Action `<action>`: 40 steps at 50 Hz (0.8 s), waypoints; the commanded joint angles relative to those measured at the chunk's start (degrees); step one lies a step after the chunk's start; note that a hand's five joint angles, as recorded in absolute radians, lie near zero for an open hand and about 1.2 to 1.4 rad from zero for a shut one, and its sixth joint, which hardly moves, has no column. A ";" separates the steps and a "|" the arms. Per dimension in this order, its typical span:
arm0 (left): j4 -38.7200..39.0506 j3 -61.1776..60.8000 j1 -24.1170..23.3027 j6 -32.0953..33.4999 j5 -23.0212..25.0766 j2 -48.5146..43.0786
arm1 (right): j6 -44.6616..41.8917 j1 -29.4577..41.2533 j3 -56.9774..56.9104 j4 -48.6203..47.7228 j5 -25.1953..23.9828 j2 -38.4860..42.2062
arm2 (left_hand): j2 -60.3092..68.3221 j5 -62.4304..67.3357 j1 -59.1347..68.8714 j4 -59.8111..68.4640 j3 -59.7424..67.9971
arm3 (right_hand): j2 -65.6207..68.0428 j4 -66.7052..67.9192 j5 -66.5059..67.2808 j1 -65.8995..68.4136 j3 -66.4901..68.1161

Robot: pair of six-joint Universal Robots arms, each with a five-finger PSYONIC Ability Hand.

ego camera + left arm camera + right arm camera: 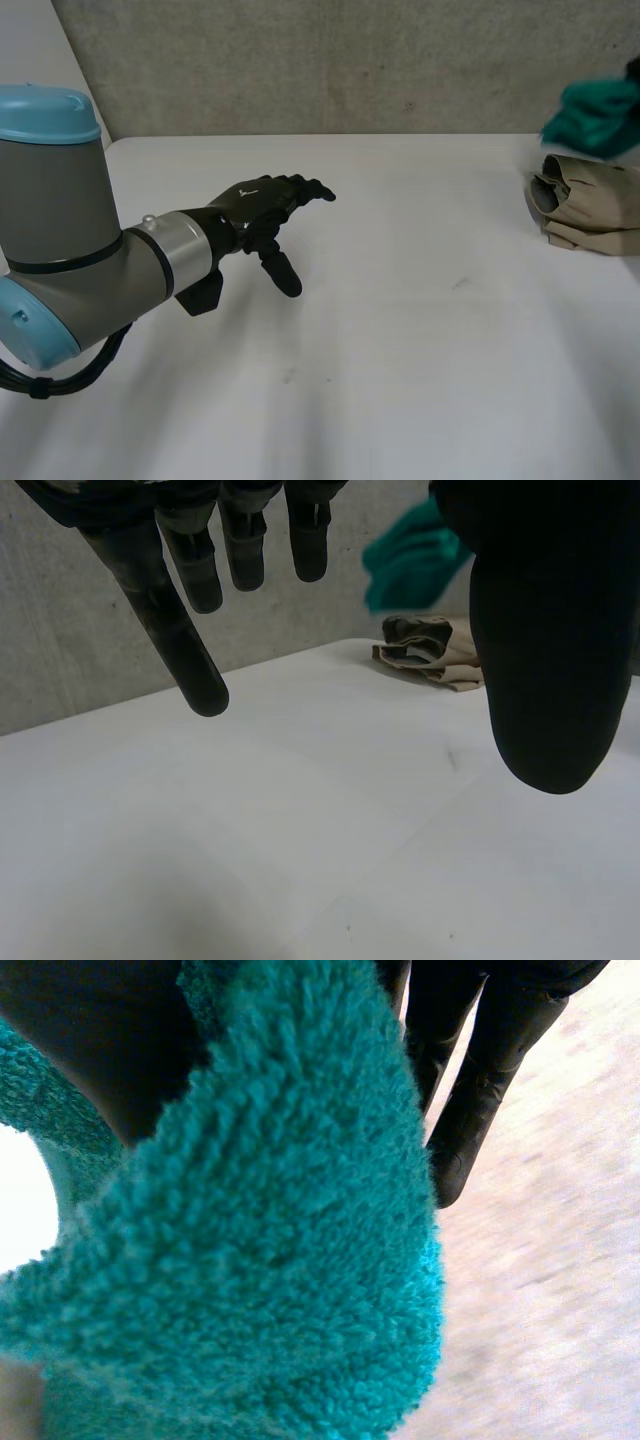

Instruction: Fold the laundry.

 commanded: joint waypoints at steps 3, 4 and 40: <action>0.09 -0.55 0.11 0.00 0.09 -0.11 | -13.29 -0.84 9.16 6.40 -5.67 2.25 | -1.43 -1.64 -1.49 -30.54 -1.55 | 13.32 11.91 17.39 28.93 12.98; 0.09 -0.55 0.11 0.00 0.09 -0.11 | -14.96 -1.10 9.69 7.10 -6.02 2.17 | -1.43 -1.64 -1.49 -30.54 -1.55 | 13.32 11.91 17.39 28.93 12.98; 0.09 -0.64 -0.07 -0.09 0.09 0.15 | 4.19 -0.93 1.42 -0.62 3.47 -0.82 | -1.44 -1.64 -1.49 -30.54 -1.55 | 13.32 11.91 17.39 28.93 12.98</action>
